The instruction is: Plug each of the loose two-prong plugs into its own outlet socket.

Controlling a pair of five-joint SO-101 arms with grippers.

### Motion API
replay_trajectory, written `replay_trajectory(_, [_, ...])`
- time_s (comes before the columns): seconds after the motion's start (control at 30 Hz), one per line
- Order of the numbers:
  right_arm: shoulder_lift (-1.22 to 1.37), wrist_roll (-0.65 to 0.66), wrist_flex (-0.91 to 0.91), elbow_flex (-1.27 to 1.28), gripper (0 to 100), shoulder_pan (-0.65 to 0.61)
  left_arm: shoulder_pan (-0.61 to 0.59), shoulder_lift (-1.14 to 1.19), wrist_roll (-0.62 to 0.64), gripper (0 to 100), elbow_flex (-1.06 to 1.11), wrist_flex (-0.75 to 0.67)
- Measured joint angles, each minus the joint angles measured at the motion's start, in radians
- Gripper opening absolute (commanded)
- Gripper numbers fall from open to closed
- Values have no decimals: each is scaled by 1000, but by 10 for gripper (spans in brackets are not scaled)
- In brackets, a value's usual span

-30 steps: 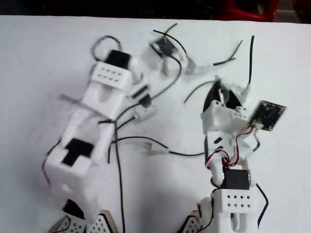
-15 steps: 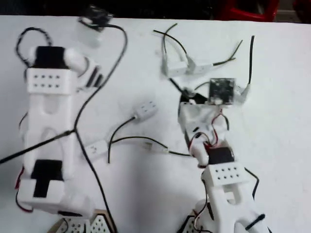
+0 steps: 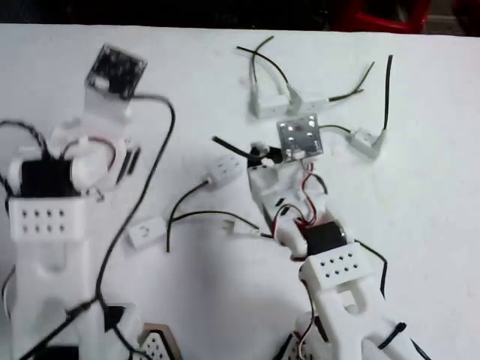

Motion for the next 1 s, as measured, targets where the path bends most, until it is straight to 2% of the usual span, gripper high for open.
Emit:
replay_trajectory(0.17, [51,83,6,-28,17,-87,-86,-181,52,154,301,-129])
replay_trajectory(0.4, [292,95,6,-166,17,-104,-218,-394,126,154,638,-290])
replay_trajectory(0.57, [463,95,-49,-247,17,-104,-229,-499,175,154,824,-379])
replay_trajectory(0.8, [675,170,-84,-353,17,-84,-229,-611,212,154,988,-470])
replay_trajectory(1.0, [790,176,57,-523,17,-43,-229,-690,212,154,1057,-476])
